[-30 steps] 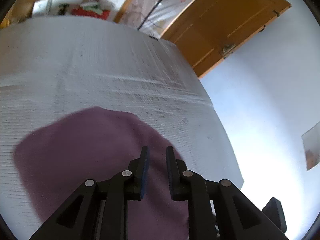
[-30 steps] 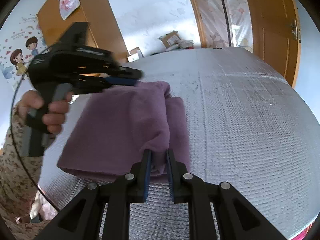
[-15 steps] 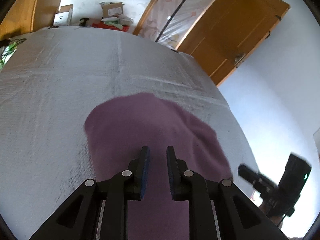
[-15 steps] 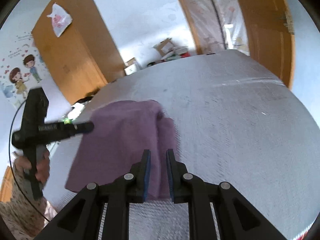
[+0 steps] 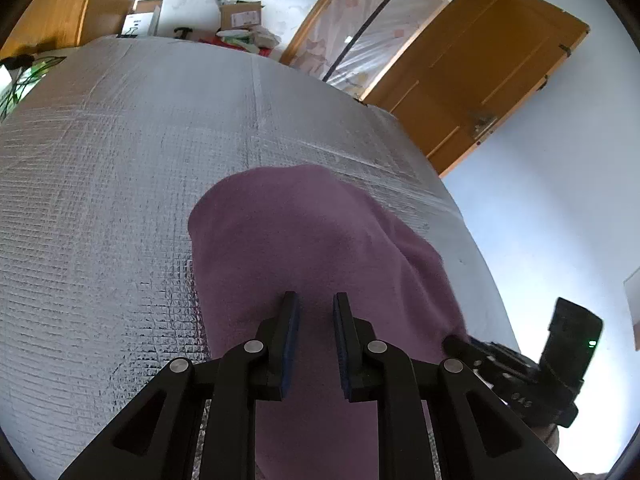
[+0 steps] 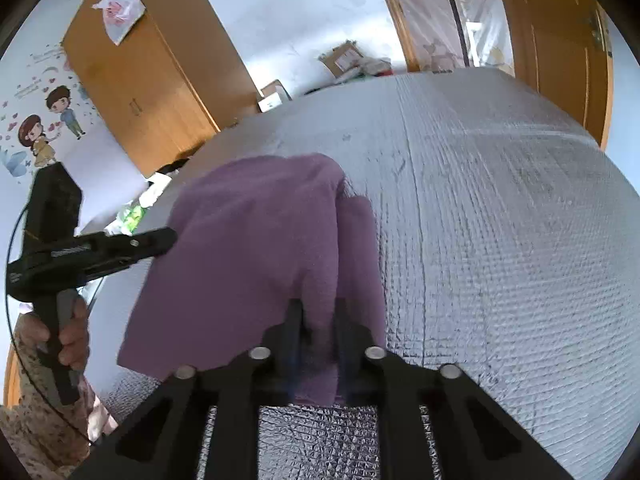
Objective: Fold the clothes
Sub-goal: 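Release the sweater with the right gripper while the left gripper holds its end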
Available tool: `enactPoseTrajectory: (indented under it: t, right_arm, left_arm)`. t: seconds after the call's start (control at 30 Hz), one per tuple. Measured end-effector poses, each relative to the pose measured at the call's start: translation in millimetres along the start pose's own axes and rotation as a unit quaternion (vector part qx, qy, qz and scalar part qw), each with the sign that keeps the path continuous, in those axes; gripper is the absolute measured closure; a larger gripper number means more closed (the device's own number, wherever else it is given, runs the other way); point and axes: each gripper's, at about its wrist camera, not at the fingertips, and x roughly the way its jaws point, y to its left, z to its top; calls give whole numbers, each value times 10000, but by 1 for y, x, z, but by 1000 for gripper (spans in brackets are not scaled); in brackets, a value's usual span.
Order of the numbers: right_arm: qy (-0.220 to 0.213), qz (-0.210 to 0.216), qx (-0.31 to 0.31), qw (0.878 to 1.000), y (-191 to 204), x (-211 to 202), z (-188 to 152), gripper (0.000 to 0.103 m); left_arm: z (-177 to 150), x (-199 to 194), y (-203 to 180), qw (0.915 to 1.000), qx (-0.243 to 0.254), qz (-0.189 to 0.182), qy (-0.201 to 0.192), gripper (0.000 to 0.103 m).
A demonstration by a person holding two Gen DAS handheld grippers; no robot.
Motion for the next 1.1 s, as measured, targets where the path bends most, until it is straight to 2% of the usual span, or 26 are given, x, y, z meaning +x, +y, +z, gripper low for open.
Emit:
enactPoseTrajectory:
  t: [0.23,0.4,0.6,0.67,0.83,0.9,0.97,1.03,1.1]
  right_arm:
    - [-631,21,-184,9978,12,-36,9,93]
    - [-456,-246,-73,9986,4,-22,3,93]
    - [-106,-307,179,9993,-11,4,-14,91]
    - [-109,-275,214,9993,-13,4,-14,91]
    - [-16,-351,168,9992,-17,0,-11,80]
    - [-2,-361,203,9991,-18,-4,-8,80]
    - [-66,-368,177,9991,-17,-10,-5,80]
    - [-381,-442,9,9983,-9,-23,3,80]
    - [-503,-465,-131,9976,-3,-25,13,80]
  left_arm:
    - [1,1,-7,9999,89,68,-23,85]
    - [0,6,-4,10000,61,-47,24,85]
    - [-1,8,-4,9999,101,-86,55,85]
    - [0,7,-3,9999,78,-99,47,85]
    - [2,6,0,9999,21,-132,29,85]
    - [3,5,2,9999,-2,-145,22,85]
    - [5,4,4,9999,-34,-122,-27,85]
    - [7,2,5,9999,-80,-56,-72,85]
    - [8,2,4,9999,-51,6,-88,85]
